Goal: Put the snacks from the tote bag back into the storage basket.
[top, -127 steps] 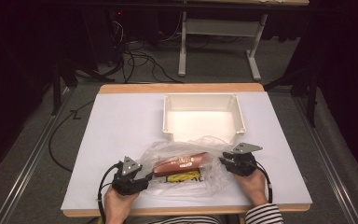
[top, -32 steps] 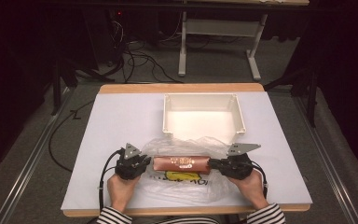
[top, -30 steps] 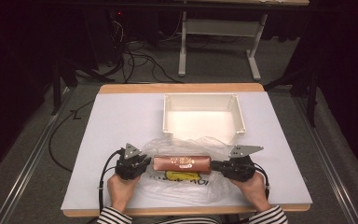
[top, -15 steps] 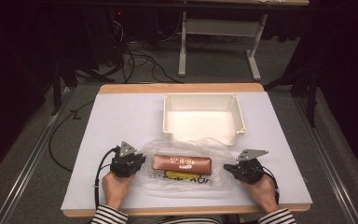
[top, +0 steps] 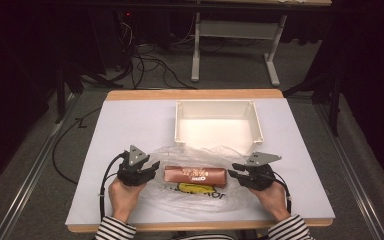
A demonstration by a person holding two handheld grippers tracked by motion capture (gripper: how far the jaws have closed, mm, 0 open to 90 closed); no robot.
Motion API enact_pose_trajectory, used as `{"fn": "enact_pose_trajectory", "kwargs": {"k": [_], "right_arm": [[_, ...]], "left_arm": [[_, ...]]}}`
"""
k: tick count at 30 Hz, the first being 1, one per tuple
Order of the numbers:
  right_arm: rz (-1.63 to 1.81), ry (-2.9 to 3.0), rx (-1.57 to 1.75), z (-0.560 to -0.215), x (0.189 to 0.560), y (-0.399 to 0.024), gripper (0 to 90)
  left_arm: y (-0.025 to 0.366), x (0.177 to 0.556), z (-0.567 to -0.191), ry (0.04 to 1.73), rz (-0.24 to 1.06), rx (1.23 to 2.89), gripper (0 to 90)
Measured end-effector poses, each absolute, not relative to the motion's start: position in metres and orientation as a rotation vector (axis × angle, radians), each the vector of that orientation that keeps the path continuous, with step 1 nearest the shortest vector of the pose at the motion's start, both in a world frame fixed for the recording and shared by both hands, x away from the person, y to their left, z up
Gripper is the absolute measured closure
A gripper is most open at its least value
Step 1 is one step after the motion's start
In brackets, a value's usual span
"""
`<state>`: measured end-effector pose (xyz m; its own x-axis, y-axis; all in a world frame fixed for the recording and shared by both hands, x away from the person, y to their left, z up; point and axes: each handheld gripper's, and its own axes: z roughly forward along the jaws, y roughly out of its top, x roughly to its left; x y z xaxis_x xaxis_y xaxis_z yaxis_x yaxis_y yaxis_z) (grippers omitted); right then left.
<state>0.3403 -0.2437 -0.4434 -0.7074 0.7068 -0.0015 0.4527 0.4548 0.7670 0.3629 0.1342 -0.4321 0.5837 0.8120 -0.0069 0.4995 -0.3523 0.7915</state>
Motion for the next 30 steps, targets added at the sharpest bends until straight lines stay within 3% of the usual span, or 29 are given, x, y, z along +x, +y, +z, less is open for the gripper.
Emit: {"fn": "enact_pose_trajectory", "kwargs": {"k": [3,5,8,11,15,19,21,22,23,25,28,30], "right_arm": [[1.131,2.353,1.022,-0.449,0.348,-0.241,58.7],[1.138,2.334,1.052,-0.45,0.352,-0.24,59.7],[1.113,2.356,1.068,-0.454,0.358,-0.241,73.9],[1.048,2.407,1.091,-0.466,0.365,-0.242,87.2],[1.023,2.408,1.11,-0.474,0.366,-0.243,87.8],[0.988,2.407,1.107,-0.476,0.366,-0.243,85.4],[0.984,2.398,1.12,-0.476,0.365,-0.244,80.3],[1.003,2.398,1.126,-0.477,0.364,-0.246,77.8],[1.003,2.398,1.126,-0.477,0.364,-0.246,77.8],[1.013,2.381,1.122,-0.478,0.363,-0.245,76.5],[1.015,2.371,1.113,-0.479,0.362,-0.245,76.4],[1.021,2.363,1.119,-0.48,0.361,-0.244,76.4]], "left_arm": [[0.133,0.367,-0.437,1.06,0.496,2.017,52.2],[0.133,0.372,-0.44,1.075,0.477,2.003,52.3],[0.132,0.379,-0.444,1.068,0.435,2.011,67.7],[0.13,0.384,-0.451,1.086,0.479,2.045,81.4],[0.128,0.394,-0.464,1.111,0.482,2.102,83.7],[0.13,0.397,-0.475,1.151,0.465,2.137,80.9],[0.134,0.391,-0.469,1.174,0.484,2.15,72.2],[0.136,0.386,-0.464,1.175,0.495,2.139,60.7],[0.139,0.38,-0.459,1.169,0.502,2.115,60.7],[0.143,0.366,-0.447,1.158,0.524,2.061,51.9],[0.135,0.34,-0.426,1.078,0.641,2.014,49.6],[0.125,0.329,-0.413,1.016,0.631,1.985,49.4]]}}
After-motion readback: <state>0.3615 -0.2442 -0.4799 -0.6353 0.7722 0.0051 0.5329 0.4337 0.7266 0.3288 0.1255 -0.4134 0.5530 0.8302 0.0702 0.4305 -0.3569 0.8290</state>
